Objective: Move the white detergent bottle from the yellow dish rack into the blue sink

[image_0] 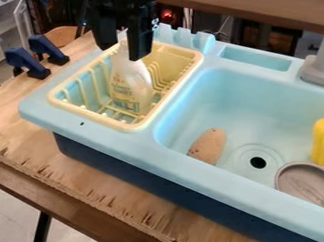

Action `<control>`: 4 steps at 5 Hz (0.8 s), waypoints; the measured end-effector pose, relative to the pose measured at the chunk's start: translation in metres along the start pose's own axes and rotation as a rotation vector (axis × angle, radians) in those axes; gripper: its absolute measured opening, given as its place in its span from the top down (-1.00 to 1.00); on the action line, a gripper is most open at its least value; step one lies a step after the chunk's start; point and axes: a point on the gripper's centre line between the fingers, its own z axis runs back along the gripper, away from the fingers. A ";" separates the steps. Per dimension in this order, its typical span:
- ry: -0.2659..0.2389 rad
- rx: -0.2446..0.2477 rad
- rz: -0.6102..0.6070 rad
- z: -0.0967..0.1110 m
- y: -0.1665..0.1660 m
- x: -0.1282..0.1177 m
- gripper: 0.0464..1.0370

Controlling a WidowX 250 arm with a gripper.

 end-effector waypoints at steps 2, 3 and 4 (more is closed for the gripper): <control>-0.005 -0.004 -0.004 -0.005 0.003 0.003 0.13; -0.013 -0.005 0.003 -0.006 0.003 0.005 0.32; -0.009 -0.008 -0.002 -0.006 0.000 0.005 0.33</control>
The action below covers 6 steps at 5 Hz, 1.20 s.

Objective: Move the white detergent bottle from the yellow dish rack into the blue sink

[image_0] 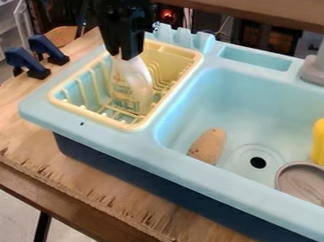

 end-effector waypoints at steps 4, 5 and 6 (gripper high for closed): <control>-0.157 0.008 -0.081 0.095 -0.070 0.018 0.33; -0.175 -0.083 -0.132 0.084 -0.097 0.027 0.33; -0.160 -0.119 -0.187 0.062 -0.120 0.034 0.33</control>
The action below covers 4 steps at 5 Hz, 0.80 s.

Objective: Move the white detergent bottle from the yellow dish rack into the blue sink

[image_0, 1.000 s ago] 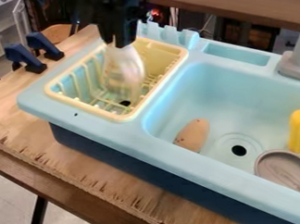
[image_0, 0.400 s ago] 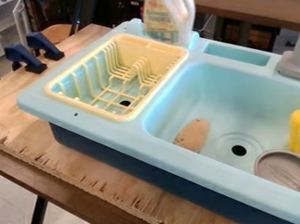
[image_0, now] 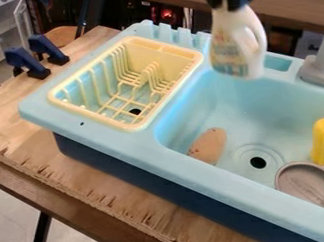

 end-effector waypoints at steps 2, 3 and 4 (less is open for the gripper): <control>0.089 0.080 -0.059 -0.041 -0.025 0.009 0.33; 0.120 0.119 -0.026 -0.051 -0.022 0.008 0.33; 0.123 0.141 0.019 -0.057 -0.012 0.010 0.33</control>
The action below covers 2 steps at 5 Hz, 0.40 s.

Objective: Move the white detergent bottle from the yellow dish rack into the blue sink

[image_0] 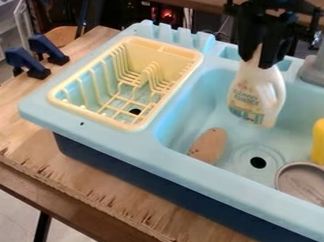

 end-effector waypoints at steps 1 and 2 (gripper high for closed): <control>0.013 0.007 0.033 -0.012 0.011 0.004 0.33; -0.002 -0.010 0.056 -0.020 0.013 0.010 0.33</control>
